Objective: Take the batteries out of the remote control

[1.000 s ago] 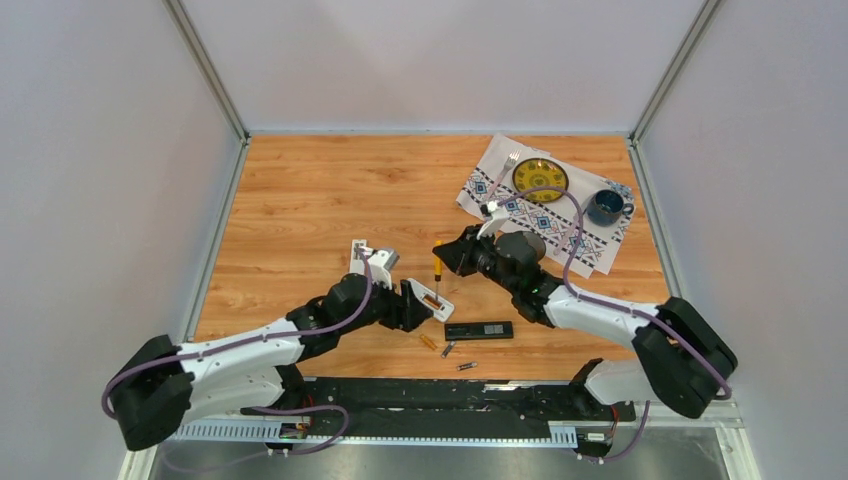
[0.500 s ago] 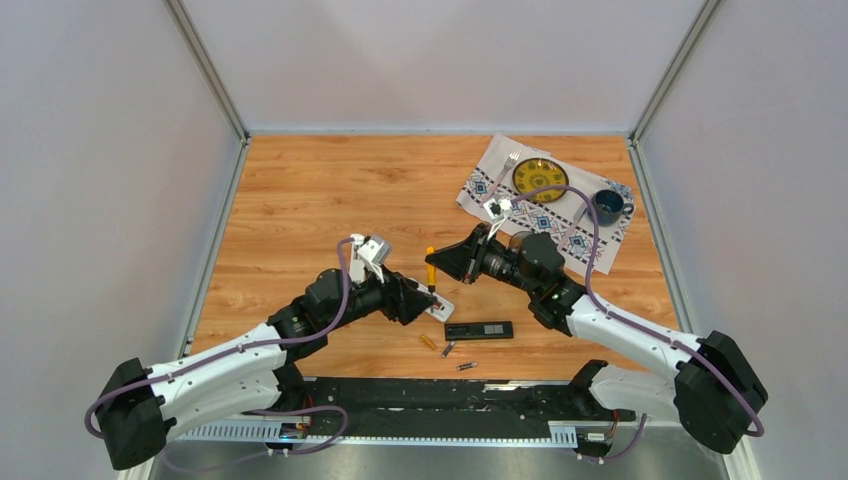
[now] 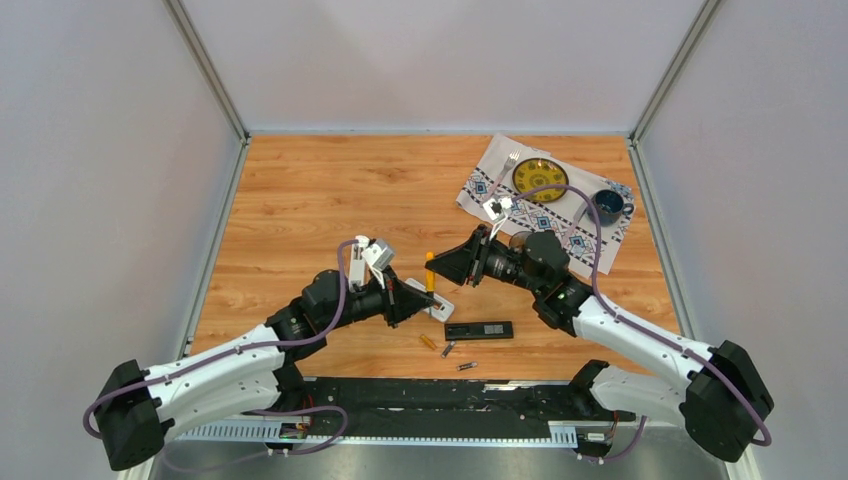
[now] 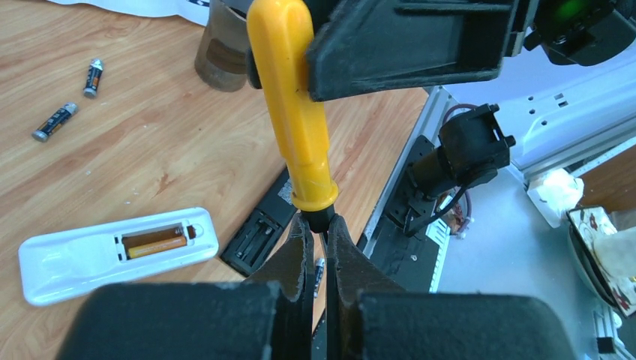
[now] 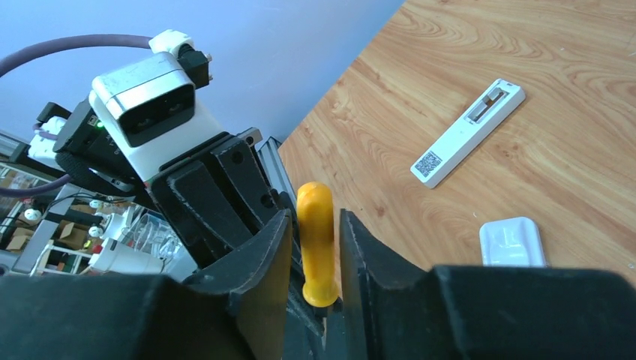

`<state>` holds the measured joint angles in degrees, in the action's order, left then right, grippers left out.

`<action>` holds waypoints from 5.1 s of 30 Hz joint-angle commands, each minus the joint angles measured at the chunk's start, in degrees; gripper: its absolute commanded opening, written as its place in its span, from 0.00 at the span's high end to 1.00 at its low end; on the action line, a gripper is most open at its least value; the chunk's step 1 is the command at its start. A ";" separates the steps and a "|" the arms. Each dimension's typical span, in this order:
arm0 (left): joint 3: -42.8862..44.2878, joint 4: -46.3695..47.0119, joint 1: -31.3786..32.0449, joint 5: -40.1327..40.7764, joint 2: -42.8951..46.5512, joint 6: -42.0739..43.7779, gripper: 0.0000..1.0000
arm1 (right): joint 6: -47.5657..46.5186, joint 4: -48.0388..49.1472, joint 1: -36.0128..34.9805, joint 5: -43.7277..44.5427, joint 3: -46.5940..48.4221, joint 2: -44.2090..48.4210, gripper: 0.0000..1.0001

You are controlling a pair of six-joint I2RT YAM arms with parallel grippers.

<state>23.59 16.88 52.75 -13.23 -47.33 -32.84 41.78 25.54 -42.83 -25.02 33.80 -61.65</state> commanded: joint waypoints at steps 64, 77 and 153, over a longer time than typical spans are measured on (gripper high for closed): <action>6.03 -24.01 -0.11 5.85 12.00 10.35 0.34 | -5.82 -15.34 0.90 -12.18 15.42 -9.81 1.00; -2.59 -17.16 -0.11 11.38 8.06 2.00 0.42 | -10.76 -16.51 2.66 8.31 8.83 -6.29 1.00; -3.12 7.99 -9.86 9.02 -40.65 -17.43 1.00 | 3.40 -5.85 9.96 -4.43 4.25 -28.62 1.00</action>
<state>21.43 28.60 44.71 -9.02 -85.86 -51.27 41.80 18.57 -31.86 -22.46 39.00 -90.04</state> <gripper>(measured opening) 0.006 0.158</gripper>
